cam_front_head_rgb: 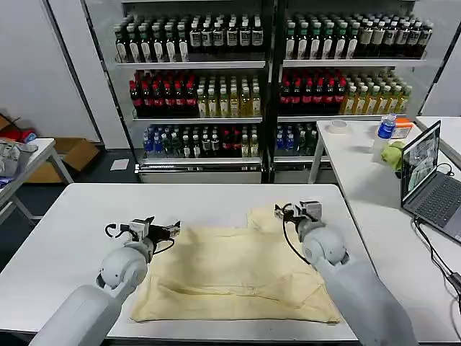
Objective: Fold and organize the clothes.
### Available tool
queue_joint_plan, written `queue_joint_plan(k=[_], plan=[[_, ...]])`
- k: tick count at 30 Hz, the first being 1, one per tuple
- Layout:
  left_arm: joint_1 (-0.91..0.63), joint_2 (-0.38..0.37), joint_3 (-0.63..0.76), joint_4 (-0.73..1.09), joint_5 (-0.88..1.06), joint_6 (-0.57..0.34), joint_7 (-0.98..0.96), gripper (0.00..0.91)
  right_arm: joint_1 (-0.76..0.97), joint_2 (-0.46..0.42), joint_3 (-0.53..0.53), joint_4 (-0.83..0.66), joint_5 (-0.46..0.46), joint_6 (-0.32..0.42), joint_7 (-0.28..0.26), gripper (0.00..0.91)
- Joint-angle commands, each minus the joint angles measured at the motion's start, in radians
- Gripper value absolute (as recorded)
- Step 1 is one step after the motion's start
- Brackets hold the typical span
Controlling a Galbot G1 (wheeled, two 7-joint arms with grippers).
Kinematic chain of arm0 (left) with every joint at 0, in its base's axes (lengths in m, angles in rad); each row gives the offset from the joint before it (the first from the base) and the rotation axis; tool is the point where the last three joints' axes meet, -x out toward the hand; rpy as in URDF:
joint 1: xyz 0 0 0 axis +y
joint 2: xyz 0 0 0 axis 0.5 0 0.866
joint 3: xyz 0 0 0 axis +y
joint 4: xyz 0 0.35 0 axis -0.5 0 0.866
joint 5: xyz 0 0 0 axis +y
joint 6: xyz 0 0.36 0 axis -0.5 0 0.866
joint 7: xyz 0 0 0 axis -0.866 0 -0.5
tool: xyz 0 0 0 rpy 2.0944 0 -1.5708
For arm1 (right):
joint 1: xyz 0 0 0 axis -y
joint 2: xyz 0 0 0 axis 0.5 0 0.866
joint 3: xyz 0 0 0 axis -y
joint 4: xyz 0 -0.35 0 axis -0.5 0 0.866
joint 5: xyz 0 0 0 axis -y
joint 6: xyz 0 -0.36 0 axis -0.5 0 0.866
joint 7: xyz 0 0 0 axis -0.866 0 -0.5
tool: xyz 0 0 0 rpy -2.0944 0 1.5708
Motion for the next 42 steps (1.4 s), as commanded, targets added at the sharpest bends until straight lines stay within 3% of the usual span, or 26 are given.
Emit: queue_joint_plan(k=[1,13,14,16,17,19,20,21,24,35,42], plan=[[-0.077,-0.001,0.053,0.098,-0.014,0.004,-0.008,0.907,0.124,0.06,-0.053,-0.208,0.019,0.0,-0.001,0.907],[-0.008,0.012,0.018,0.06,-0.073,0.004,-0.008,0.907,0.129,0.078,-0.051,-0.272,0.025,0.0,-0.022,0.907],[-0.004,0.014,0.016,0.057,-0.073,0.004,-0.007,0.524,0.127,0.081,-0.046,-0.279,0.037,0.0,-0.023,0.907],[0.011,0.017,0.009,0.047,-0.077,0.003,-0.003,0.071,0.124,0.085,-0.037,-0.287,0.056,-0.001,-0.022,0.907],[0.014,0.019,0.007,0.046,-0.079,0.003,-0.003,0.02,0.122,0.086,-0.035,-0.29,0.06,-0.001,-0.023,0.907],[0.036,0.019,0.0,0.036,-0.08,0.003,-0.001,0.01,0.119,0.087,-0.034,-0.292,0.072,-0.001,-0.024,0.907],[0.039,0.019,-0.002,0.033,-0.08,0.003,0.0,0.01,0.117,0.087,-0.034,-0.291,0.073,-0.001,-0.025,0.756],[0.048,0.019,-0.006,0.03,-0.083,0.003,0.001,0.01,0.115,0.086,-0.034,-0.288,0.078,-0.001,-0.027,0.534],[0.06,0.018,-0.014,0.025,-0.091,0.003,0.005,0.01,0.109,0.083,-0.041,-0.276,0.095,-0.001,-0.03,0.0],[0.087,0.015,-0.032,0.008,-0.115,0.004,0.013,0.01,0.095,0.075,-0.044,-0.245,0.111,0.0,-0.047,0.0],[0.091,0.013,-0.056,-0.009,-0.164,0.003,0.017,0.01,0.064,0.05,-0.038,-0.149,0.102,0.003,-0.063,0.0]])
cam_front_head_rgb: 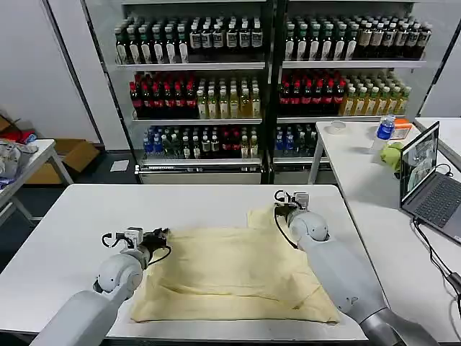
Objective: Fold and organize the clothes.
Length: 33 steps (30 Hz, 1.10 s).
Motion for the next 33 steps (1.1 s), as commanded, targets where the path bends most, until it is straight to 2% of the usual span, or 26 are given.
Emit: queue_joint_plan(k=[1,9,23,33], plan=[[0.015,0.0,-0.017,-0.017,-0.049,0.004,0.004,0.01,-0.021,-0.016,0.003,0.085,0.003,0.0,-0.008,0.0],[0.034,0.017,-0.06,-0.088,-0.072,0.003,0.006,0.01,-0.077,-0.073,0.063,0.237,0.0,0.048,-0.005,0.0],[0.117,0.061,-0.135,-0.269,-0.081,0.003,0.008,0.01,-0.279,-0.203,0.208,0.558,0.039,0.023,0.015,0.0],[0.252,0.102,-0.223,-0.391,-0.08,0.004,0.023,0.01,-0.498,-0.28,0.335,0.783,0.058,-0.001,0.026,0.0]])
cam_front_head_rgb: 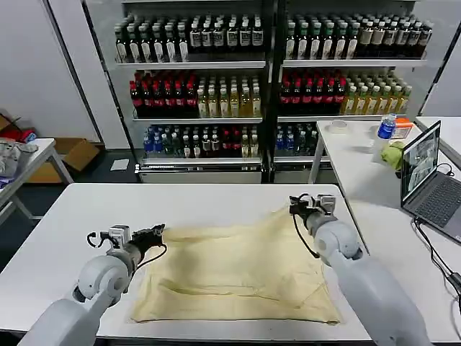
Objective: Fold and organize the clothes.
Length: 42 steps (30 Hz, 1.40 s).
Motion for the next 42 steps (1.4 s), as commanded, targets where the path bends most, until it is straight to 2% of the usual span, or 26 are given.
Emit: queue_joint_plan(k=[1,11,18,28,34,40,42], plan=[[0.133,0.036,-0.088,-0.147,-0.003,-0.002,0.01,0.01,-0.226,-0.082,0.129,0.252,0.012,-0.008,0.005,0.0],[0.282,0.066,-0.193,-0.246,-0.018,0.0,0.039,0.01,-0.431,-0.112,0.266,0.412,0.081,-0.01,0.037,0.0],[0.389,0.067,-0.223,-0.315,-0.002,0.0,0.045,0.01,-0.603,-0.118,0.369,0.521,0.075,-0.01,0.043,0.0],[0.494,0.061,-0.248,-0.363,0.037,0.0,0.059,0.01,-0.836,-0.073,0.467,0.644,0.05,-0.011,0.049,0.0],[0.537,0.049,-0.25,-0.353,0.088,0.0,0.075,0.01,-0.889,-0.033,0.463,0.649,0.011,-0.01,0.044,0.0],[0.517,0.028,-0.204,-0.311,0.139,-0.001,0.075,0.02,-0.821,-0.006,0.389,0.568,-0.048,-0.01,0.057,0.0],[0.501,0.018,-0.187,-0.291,0.156,-0.001,0.074,0.161,-0.794,0.0,0.369,0.549,-0.069,-0.011,0.06,0.0]])
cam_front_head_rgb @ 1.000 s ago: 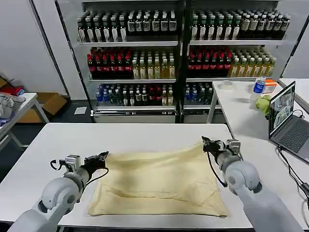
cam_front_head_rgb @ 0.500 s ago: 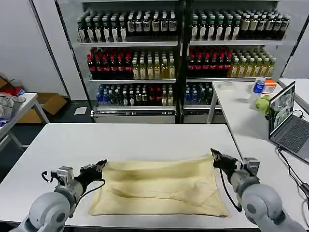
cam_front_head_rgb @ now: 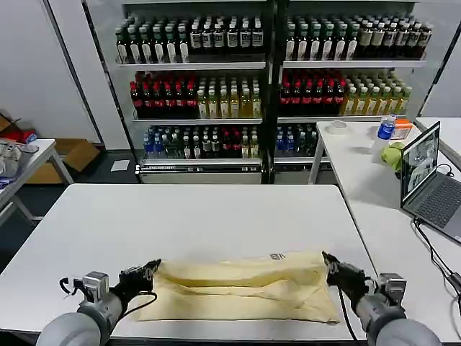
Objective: Fold and organize the clothes.
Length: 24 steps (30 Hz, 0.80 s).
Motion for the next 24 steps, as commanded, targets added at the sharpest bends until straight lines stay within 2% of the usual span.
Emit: queue_joint_plan(k=[1,2,3,8,17,24], plan=[[0.019,-0.027,0.049,0.041,0.089,-0.001,0.003,0.534,-0.005,0.039,-0.061,-0.045,-0.075,-0.001,0.014,0.0],[0.015,-0.03,0.052,0.049,0.092,-0.002,0.002,0.766,0.006,0.04,-0.07,-0.051,-0.086,-0.001,0.015,0.06],[0.01,-0.034,0.056,0.056,0.095,-0.002,0.0,0.907,0.027,0.044,-0.088,-0.065,-0.102,-0.001,0.013,0.907],[0.0,-0.049,0.058,0.069,0.104,-0.009,-0.012,0.907,0.05,0.051,-0.118,-0.093,-0.181,0.001,-0.005,0.907],[0.02,-0.084,0.019,0.048,0.115,-0.044,-0.06,0.907,-0.005,0.05,-0.084,-0.031,-0.203,0.002,-0.005,0.907],[0.048,-0.156,0.019,0.046,0.114,-0.041,-0.091,0.907,-0.053,0.067,-0.05,0.002,-0.211,0.002,-0.005,0.907]])
